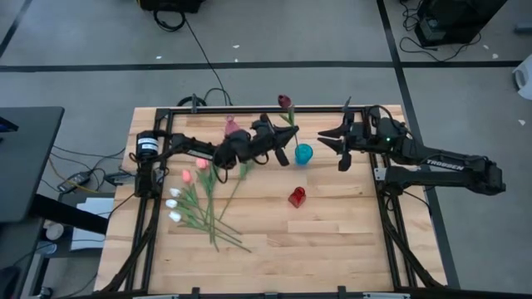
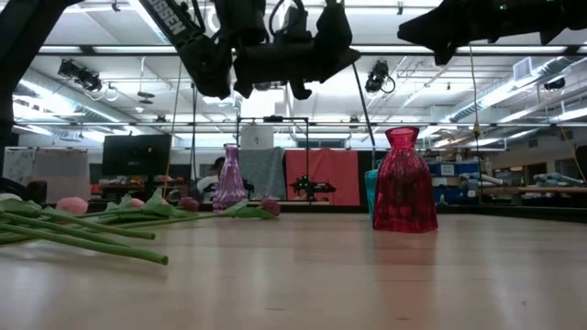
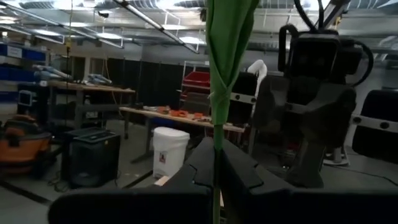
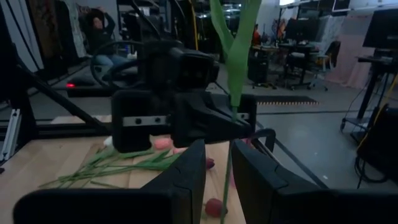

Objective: Sort flowers into vase by color
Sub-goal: Put the left red tulip into the blue vase

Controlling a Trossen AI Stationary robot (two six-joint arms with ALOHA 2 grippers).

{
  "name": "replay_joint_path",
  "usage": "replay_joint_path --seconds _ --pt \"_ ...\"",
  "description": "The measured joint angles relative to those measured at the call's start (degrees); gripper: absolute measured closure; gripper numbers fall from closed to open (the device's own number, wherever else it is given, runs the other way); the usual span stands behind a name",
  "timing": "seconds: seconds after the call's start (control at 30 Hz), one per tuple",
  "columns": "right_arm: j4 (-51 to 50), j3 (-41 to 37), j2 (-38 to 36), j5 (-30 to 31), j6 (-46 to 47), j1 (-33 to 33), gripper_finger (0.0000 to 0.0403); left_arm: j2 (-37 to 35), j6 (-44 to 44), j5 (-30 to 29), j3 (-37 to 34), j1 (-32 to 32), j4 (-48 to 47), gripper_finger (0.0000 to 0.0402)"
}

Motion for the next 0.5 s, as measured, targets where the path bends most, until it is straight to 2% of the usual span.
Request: replay_joint_path --seconds 0.33,0.5 --pt "0.42 0.00 -0.26 -0.44 -0.47 1.79 0.0312 0.06 -1.97 0.99 1.00 2.44 -0.30 0.0387" --pt "0.60 0.00 -0.22 -0.46 -0.47 2.69 0.0312 4.51 -2.45 1.94 6.79 2.34 -1.00 0.0387"
